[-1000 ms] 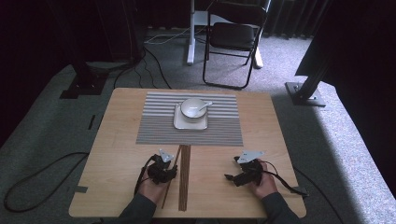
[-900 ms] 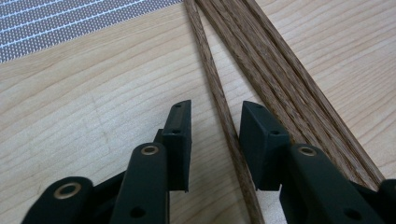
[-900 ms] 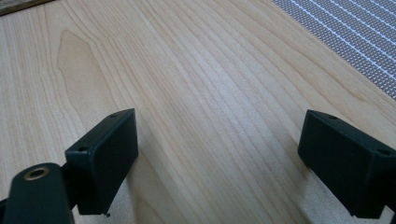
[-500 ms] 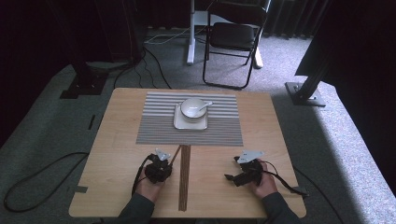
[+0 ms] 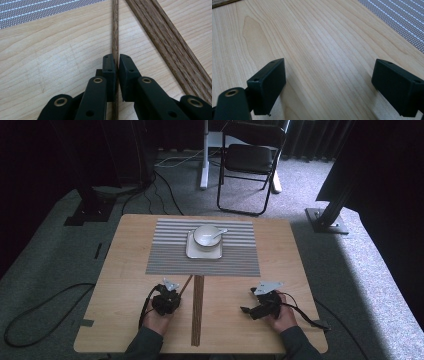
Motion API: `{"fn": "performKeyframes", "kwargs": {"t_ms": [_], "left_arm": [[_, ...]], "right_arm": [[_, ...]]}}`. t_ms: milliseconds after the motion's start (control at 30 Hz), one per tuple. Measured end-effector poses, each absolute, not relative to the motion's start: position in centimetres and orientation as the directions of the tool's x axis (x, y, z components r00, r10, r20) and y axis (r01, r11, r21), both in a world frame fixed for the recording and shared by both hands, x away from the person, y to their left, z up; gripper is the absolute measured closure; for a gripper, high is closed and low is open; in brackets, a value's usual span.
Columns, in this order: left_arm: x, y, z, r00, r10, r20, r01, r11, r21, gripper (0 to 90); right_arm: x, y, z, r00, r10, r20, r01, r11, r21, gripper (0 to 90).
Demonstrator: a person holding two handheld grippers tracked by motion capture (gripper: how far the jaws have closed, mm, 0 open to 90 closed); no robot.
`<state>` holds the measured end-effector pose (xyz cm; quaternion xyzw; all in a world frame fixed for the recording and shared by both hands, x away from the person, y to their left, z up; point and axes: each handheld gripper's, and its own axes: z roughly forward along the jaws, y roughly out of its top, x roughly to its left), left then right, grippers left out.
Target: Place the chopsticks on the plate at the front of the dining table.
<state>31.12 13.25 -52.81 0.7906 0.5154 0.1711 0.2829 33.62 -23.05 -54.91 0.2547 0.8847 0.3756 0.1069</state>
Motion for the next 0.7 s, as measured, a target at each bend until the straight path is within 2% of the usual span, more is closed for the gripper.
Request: {"fn": "performKeyframes", "kwargs": {"t_ms": [700], "left_arm": [[31.43, 13.63, -52.48, 0.398, 0.916, -0.038, 0.71, -0.282, 0.646, 84.1]], "right_arm": [[33.62, -23.05, -54.91, -0.847, 0.531, 0.002, 0.37, 0.588, 0.719, 11.5]]}}
